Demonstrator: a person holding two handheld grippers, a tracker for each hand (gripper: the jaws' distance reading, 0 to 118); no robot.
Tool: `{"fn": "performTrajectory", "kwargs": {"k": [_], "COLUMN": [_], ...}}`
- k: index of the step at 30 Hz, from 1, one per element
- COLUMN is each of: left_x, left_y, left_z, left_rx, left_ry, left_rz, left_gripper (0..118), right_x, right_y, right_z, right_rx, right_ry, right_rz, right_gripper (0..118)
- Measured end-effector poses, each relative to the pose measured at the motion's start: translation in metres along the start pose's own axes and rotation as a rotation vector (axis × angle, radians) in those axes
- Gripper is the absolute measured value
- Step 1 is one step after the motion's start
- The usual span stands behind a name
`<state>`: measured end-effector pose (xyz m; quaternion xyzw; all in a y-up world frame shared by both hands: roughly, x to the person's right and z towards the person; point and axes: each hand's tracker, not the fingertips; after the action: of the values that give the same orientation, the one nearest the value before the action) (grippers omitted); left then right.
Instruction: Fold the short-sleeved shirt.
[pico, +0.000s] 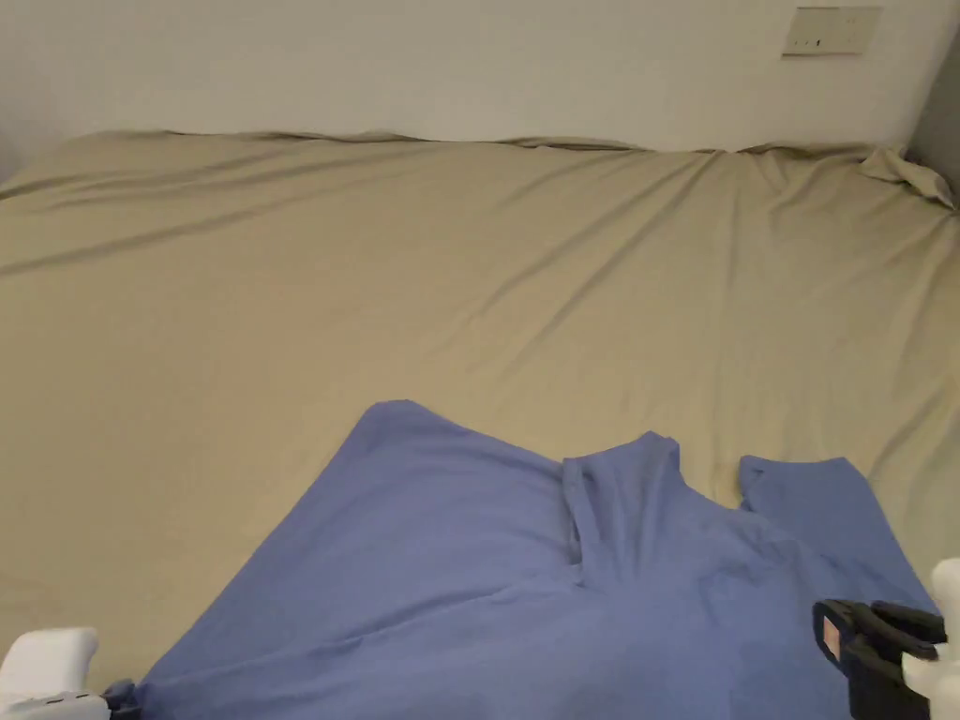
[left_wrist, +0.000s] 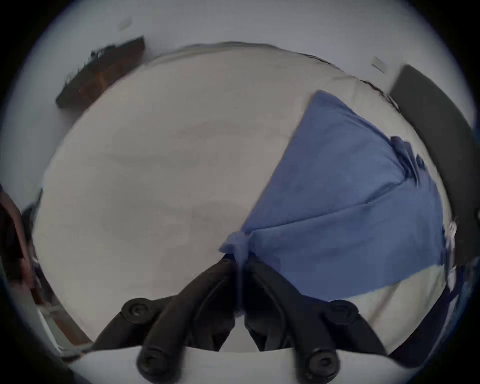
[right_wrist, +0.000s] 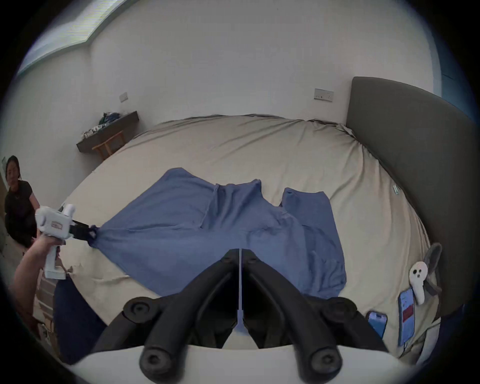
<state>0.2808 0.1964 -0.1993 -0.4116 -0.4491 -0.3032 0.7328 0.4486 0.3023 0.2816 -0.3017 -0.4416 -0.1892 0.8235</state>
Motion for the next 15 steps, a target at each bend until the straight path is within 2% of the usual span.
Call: {"fn": "performTrajectory", "kwargs": {"k": [1, 2, 4, 5, 7, 9, 11, 13, 15], "left_x": [0.003, 0.002, -0.006, -0.009, -0.008, -0.003, 0.002, 0.003, 0.004], "left_y": [0.001, 0.002, 0.004, 0.005, 0.006, 0.007, 0.01, 0.011, 0.013], "left_z": [0.006, 0.014, 0.029, 0.036, 0.052, 0.062, 0.069, 0.073, 0.073], "left_rx": [0.017, 0.026, 0.07, 0.088, 0.112, 0.121, 0.125, 0.126, 0.123], "left_ry": [0.001, -0.025, -0.147, -0.203, -0.228, -0.198, -0.186, -0.193, -0.197], "left_rz": [-0.029, 0.004, 0.136, 0.198, 0.222, 0.193, 0.177, 0.178, 0.189], "left_gripper": [2, 2, 2, 2, 2, 2, 2, 2, 2], "right_x": [0.006, 0.019, 0.039, 0.049, 0.065, 0.08, 0.086, 0.089, 0.081], "right_y": [0.007, 0.015, 0.03, 0.037, 0.051, 0.058, 0.068, 0.068, 0.06], "right_z": [-0.016, -0.038, -0.08, -0.102, -0.147, -0.172, -0.202, -0.221, -0.235], "right_rx": [-0.006, -0.016, -0.046, -0.081, -0.159, -0.157, -0.221, -0.292, -0.376], "right_ry": [0.007, 0.012, 0.06, 0.081, 0.04, -0.008, -0.045, -0.081, -0.166], "right_rz": [0.009, 0.011, 0.02, 0.025, 0.037, 0.025, 0.048, 0.097, 0.169], "right_gripper": [4, 4, 6, 30, 116, 115, 116, 116, 108]}}
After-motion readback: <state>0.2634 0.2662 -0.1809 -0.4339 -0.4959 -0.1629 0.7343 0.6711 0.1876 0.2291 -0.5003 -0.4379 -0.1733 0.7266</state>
